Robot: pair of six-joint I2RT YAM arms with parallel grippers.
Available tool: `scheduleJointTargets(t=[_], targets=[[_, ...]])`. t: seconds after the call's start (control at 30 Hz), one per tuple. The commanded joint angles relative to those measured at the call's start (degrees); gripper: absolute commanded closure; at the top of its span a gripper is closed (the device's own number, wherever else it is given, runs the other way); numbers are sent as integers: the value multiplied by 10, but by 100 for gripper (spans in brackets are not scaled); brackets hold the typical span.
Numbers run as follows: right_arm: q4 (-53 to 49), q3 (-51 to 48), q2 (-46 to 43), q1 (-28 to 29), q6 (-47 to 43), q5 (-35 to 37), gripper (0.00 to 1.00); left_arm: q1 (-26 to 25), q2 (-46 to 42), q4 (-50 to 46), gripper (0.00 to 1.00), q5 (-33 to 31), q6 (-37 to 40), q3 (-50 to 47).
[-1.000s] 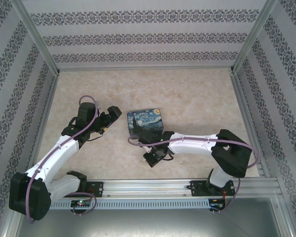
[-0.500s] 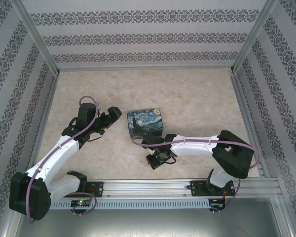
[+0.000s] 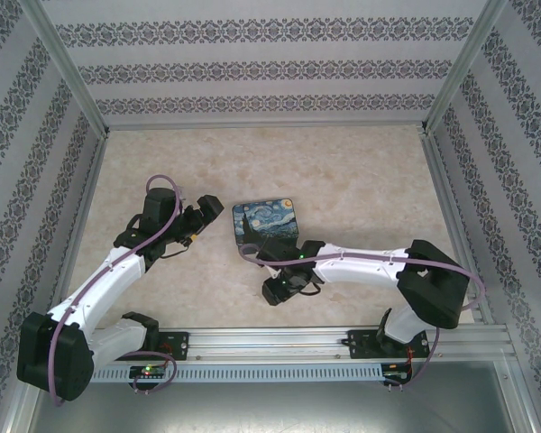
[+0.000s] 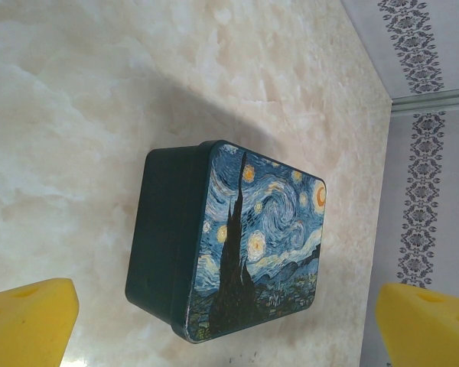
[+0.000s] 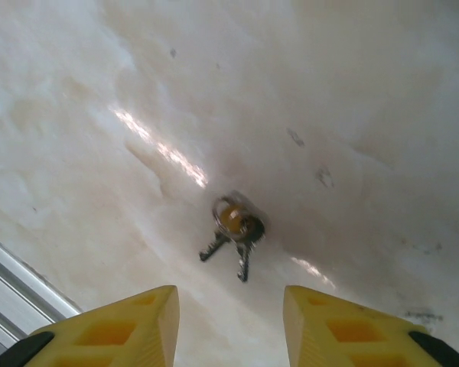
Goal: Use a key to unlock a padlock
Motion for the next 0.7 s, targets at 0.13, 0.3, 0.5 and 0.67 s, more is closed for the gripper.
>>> scheduleJointTargets(t=[0.13,0.3,0.5,0.67], targets=[[-9,47,58,1,-34,4,60,7,0,14,0,3,-9,3],[-7,62,90,-1,-45,7,63,6,0,13,0,2,-9,4],[-4,51,100,-4,-40,7,79,6,-1,12,0,1,-10,4],[8,18,75,-11,3,14,95,7,3,20,0,2,-13,2]])
